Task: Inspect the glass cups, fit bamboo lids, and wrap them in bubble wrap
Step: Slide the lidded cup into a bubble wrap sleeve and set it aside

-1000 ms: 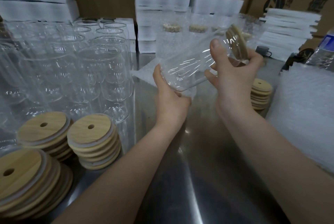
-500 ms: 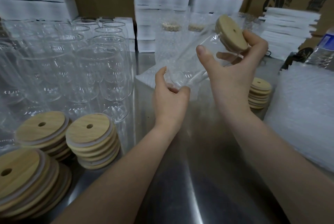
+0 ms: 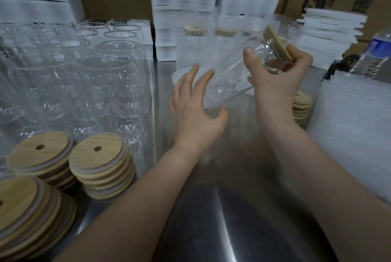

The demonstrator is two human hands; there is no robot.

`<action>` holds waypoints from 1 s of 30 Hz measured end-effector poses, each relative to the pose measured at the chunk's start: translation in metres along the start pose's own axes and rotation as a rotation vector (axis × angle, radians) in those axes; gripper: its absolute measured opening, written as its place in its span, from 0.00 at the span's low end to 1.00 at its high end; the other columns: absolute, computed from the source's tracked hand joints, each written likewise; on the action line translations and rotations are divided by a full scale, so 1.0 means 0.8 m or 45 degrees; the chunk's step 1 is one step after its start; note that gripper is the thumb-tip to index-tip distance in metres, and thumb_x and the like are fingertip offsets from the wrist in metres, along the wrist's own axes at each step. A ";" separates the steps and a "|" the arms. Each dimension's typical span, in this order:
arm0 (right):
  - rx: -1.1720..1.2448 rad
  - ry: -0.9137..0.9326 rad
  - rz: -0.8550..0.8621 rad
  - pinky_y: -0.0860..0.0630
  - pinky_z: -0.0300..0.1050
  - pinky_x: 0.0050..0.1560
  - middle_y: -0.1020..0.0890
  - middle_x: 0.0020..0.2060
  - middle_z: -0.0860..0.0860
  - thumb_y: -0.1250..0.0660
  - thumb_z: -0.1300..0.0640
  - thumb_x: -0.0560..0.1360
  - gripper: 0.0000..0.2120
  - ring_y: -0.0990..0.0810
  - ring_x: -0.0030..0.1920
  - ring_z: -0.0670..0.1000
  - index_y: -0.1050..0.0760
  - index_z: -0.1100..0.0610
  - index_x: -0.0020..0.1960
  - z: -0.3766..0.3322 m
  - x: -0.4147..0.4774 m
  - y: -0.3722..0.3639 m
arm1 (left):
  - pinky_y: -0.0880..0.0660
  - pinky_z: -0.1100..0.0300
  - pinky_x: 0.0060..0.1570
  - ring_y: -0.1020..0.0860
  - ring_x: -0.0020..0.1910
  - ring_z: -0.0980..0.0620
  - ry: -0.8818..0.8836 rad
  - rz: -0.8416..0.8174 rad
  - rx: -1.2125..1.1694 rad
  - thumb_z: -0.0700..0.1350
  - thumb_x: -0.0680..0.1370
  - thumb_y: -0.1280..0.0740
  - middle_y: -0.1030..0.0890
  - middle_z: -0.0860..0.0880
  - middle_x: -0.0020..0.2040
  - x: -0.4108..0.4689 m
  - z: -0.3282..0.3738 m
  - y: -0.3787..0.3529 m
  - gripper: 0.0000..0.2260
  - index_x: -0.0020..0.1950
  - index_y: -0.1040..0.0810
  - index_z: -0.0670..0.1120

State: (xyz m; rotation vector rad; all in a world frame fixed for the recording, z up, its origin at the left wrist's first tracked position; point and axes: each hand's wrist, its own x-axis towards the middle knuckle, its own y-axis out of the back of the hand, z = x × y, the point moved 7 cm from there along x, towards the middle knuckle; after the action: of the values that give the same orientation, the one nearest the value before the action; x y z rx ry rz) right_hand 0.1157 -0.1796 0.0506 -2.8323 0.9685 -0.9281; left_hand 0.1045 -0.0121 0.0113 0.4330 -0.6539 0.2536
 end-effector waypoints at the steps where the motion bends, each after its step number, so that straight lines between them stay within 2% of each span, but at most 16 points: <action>1: 0.027 -0.034 0.014 0.21 0.58 0.56 0.26 0.58 0.54 0.22 0.41 0.62 0.37 0.22 0.57 0.55 0.36 0.54 0.62 0.002 0.001 0.001 | 0.46 0.49 0.74 0.41 0.76 0.47 -0.011 -0.042 0.080 0.46 0.69 0.29 0.39 0.48 0.77 0.000 -0.001 -0.004 0.33 0.74 0.31 0.54; 3: 0.056 -0.088 0.041 0.21 0.59 0.56 0.26 0.59 0.56 0.23 0.38 0.60 0.40 0.21 0.57 0.57 0.36 0.55 0.62 0.004 0.003 0.002 | 0.47 0.43 0.75 0.45 0.78 0.45 -0.026 -0.116 0.236 0.46 0.71 0.26 0.46 0.46 0.79 0.001 -0.006 -0.012 0.40 0.78 0.42 0.59; 5: 0.064 -0.112 0.036 0.22 0.58 0.57 0.26 0.59 0.57 0.23 0.37 0.59 0.40 0.21 0.58 0.58 0.36 0.54 0.61 0.004 0.002 0.000 | 0.45 0.38 0.73 0.45 0.78 0.43 -0.059 -0.117 0.344 0.44 0.73 0.27 0.45 0.44 0.79 0.001 -0.008 -0.014 0.43 0.79 0.48 0.59; 7: 0.056 -0.101 0.010 0.22 0.60 0.57 0.25 0.59 0.58 0.23 0.37 0.59 0.37 0.20 0.56 0.58 0.36 0.52 0.58 0.002 0.000 -0.003 | 0.42 0.37 0.71 0.40 0.76 0.44 -0.099 -0.041 0.359 0.43 0.73 0.26 0.40 0.43 0.78 0.002 -0.006 -0.008 0.42 0.79 0.49 0.58; 10: 0.034 -0.030 -0.026 0.21 0.59 0.55 0.24 0.57 0.55 0.23 0.38 0.61 0.32 0.18 0.53 0.54 0.35 0.50 0.55 -0.006 -0.004 -0.006 | 0.41 0.40 0.72 0.38 0.75 0.46 -0.107 0.048 0.279 0.48 0.73 0.26 0.37 0.44 0.77 0.003 -0.003 0.000 0.41 0.78 0.48 0.57; 14: 0.044 0.089 -0.154 0.20 0.44 0.52 0.26 0.54 0.48 0.23 0.43 0.64 0.32 0.21 0.49 0.40 0.35 0.52 0.59 -0.013 -0.012 -0.014 | 0.41 0.48 0.72 0.36 0.74 0.50 -0.134 0.130 0.173 0.53 0.72 0.25 0.35 0.48 0.76 0.001 0.002 0.007 0.42 0.79 0.44 0.49; 15: 0.041 0.101 -0.208 0.20 0.44 0.54 0.26 0.54 0.46 0.23 0.45 0.64 0.31 0.21 0.49 0.39 0.35 0.52 0.59 -0.012 -0.015 -0.018 | 0.40 0.48 0.72 0.35 0.74 0.49 -0.142 0.149 0.143 0.53 0.71 0.24 0.34 0.48 0.75 0.001 0.003 0.008 0.42 0.79 0.43 0.47; 17: 0.018 0.099 -0.307 0.21 0.52 0.59 0.26 0.56 0.43 0.22 0.46 0.64 0.31 0.20 0.53 0.41 0.35 0.49 0.60 -0.010 -0.022 -0.026 | 0.38 0.46 0.72 0.33 0.73 0.48 -0.149 0.177 0.078 0.54 0.71 0.25 0.32 0.47 0.74 -0.001 0.003 0.008 0.42 0.78 0.42 0.45; 21: -0.004 0.093 -0.449 0.23 0.54 0.62 0.26 0.61 0.44 0.21 0.45 0.61 0.37 0.21 0.61 0.48 0.35 0.50 0.64 -0.005 -0.031 -0.038 | 0.37 0.55 0.73 0.35 0.73 0.50 -0.151 0.210 -0.130 0.48 0.71 0.23 0.34 0.45 0.74 0.003 -0.004 0.010 0.41 0.77 0.42 0.41; 24: 0.006 0.133 -0.442 0.20 0.46 0.57 0.27 0.60 0.43 0.20 0.50 0.64 0.38 0.20 0.56 0.42 0.35 0.55 0.66 -0.008 -0.031 -0.037 | 0.37 0.53 0.73 0.37 0.74 0.47 -0.152 0.201 -0.200 0.48 0.69 0.21 0.38 0.42 0.74 0.006 -0.005 0.010 0.45 0.77 0.44 0.41; 26: 0.017 0.178 -0.390 0.21 0.42 0.56 0.28 0.60 0.46 0.20 0.54 0.66 0.36 0.22 0.56 0.39 0.36 0.59 0.67 -0.012 -0.025 -0.032 | 0.41 0.58 0.75 0.41 0.75 0.48 -0.143 0.178 -0.110 0.52 0.66 0.20 0.41 0.41 0.75 0.006 -0.004 0.007 0.50 0.77 0.46 0.41; 27: 0.028 0.194 -0.362 0.22 0.42 0.56 0.28 0.61 0.49 0.21 0.56 0.67 0.35 0.23 0.57 0.39 0.36 0.59 0.66 -0.015 -0.021 -0.028 | 0.43 0.57 0.76 0.43 0.76 0.48 -0.116 0.148 -0.035 0.53 0.65 0.20 0.43 0.42 0.76 0.007 -0.005 0.005 0.53 0.78 0.48 0.42; 30: 0.069 0.241 -0.283 0.23 0.41 0.56 0.29 0.63 0.54 0.22 0.56 0.70 0.32 0.24 0.58 0.42 0.35 0.58 0.67 -0.026 -0.012 -0.018 | 0.46 0.43 0.76 0.46 0.78 0.49 0.017 0.019 0.191 0.57 0.63 0.20 0.45 0.46 0.79 0.009 -0.015 -0.004 0.57 0.80 0.53 0.47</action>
State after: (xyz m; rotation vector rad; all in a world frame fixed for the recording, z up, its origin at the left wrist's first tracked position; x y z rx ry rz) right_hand 0.1066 -0.1594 0.0655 -2.8896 0.6354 -1.2428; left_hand 0.1176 -0.0083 0.0064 0.5701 -0.6276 0.3210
